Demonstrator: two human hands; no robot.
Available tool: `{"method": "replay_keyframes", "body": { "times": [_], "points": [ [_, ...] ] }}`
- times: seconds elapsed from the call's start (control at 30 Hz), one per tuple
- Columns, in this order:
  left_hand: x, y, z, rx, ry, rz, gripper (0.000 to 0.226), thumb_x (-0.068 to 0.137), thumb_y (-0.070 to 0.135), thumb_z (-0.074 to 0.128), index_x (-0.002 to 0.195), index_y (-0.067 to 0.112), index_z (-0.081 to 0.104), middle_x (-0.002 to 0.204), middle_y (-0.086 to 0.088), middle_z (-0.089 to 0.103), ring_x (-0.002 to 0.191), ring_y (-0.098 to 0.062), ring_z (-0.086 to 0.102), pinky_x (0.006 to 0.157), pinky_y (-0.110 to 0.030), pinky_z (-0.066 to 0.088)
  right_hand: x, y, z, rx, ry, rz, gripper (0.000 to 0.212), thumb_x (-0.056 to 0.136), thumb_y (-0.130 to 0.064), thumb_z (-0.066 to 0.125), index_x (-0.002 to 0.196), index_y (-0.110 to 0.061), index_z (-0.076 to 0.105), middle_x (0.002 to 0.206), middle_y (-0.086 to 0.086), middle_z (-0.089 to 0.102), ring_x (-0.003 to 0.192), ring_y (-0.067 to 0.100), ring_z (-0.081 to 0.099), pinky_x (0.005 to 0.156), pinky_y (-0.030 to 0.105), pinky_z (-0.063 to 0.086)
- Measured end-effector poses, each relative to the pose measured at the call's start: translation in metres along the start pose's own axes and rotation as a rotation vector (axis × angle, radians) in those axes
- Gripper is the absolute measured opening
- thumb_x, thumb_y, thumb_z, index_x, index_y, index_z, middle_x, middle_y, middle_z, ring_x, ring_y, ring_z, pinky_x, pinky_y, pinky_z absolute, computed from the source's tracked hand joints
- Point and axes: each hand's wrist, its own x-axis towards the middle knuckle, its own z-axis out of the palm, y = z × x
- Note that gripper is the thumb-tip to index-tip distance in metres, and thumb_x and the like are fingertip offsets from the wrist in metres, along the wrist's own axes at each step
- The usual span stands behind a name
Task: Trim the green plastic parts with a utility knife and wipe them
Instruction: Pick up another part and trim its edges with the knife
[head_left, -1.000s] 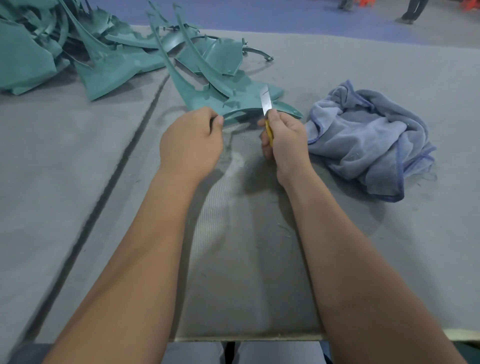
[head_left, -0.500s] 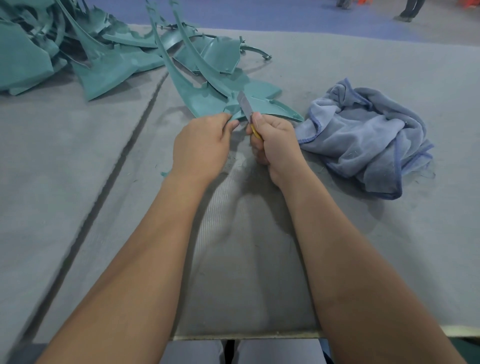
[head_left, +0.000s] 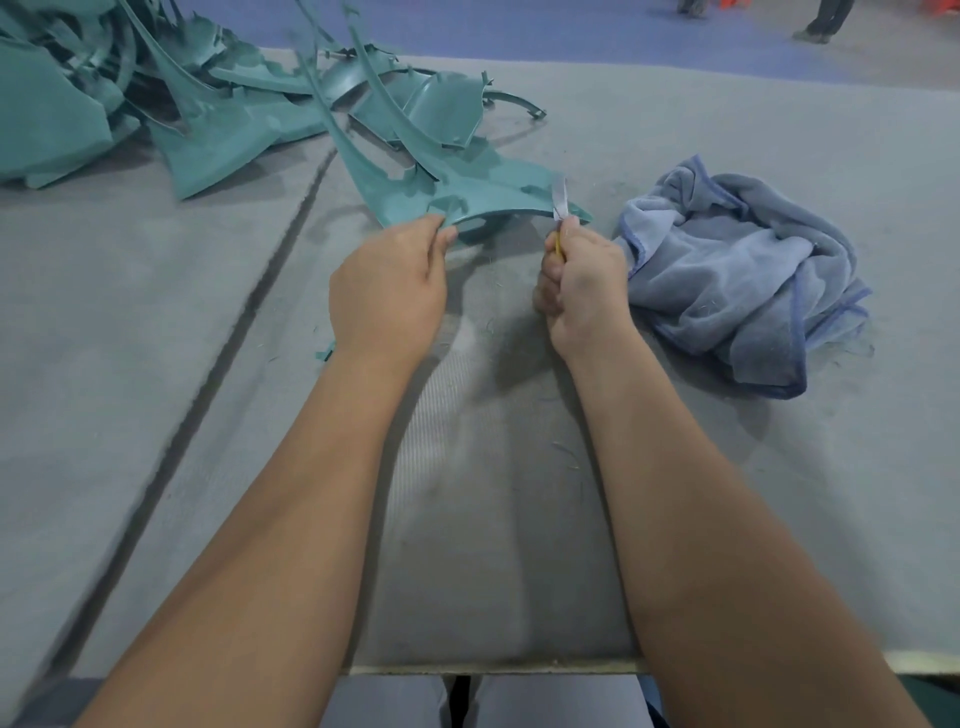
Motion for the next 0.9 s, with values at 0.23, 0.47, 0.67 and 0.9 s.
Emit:
{"method": "replay_keyframes", "body": {
  "times": [0.23,0.47,0.67,0.9],
  "points": [
    [0.006,-0.01,-0.004,-0.025,0.061,-0.044,0.034,0.104,0.033,0.036,0.119,0.019,0.062,0.093,-0.004,0.067,0.08,-0.027,0.059,0.057,-0.032,0.034,-0.005,0.005,-0.003,-0.193,-0.029,-0.22,0.025,0.097,-0.018,0.054,0.073,-0.015,0.056,0.051,-0.003,0.051,0.038,0.01,0.038,0.039,0.019,0.03],
    [0.004,-0.006,-0.002,-0.078,0.031,-0.035,0.034,0.102,0.037,0.041,0.132,0.037,0.056,0.086,-0.002,0.064,0.069,-0.017,0.046,0.057,-0.029,0.03,-0.006,0.003,-0.005,-0.32,0.237,-0.387,0.024,0.093,-0.014,0.051,0.069,-0.019,0.053,0.054,0.008,0.051,0.045,0.016,0.043,0.048,0.028,0.037],
    [0.002,-0.004,0.003,-0.059,0.007,-0.026,0.033,0.102,0.039,0.04,0.13,0.039,0.058,0.084,-0.004,0.061,0.076,-0.024,0.054,0.056,-0.03,0.034,-0.003,-0.003,-0.008,-0.215,0.331,-0.217,0.039,0.101,-0.032,0.036,0.087,-0.013,0.067,0.061,-0.006,0.048,0.066,0.015,0.048,0.067,0.027,0.039],
    [-0.002,-0.002,0.008,-0.001,0.019,-0.013,0.039,0.103,0.04,0.035,0.138,0.03,0.051,0.099,-0.004,0.068,0.083,-0.027,0.062,0.055,-0.03,0.038,0.002,0.002,-0.01,-0.362,0.289,-0.162,0.028,0.099,-0.017,0.038,0.072,-0.016,0.045,0.061,0.003,0.052,0.038,0.013,0.042,0.046,0.024,0.035]
  ]
}}
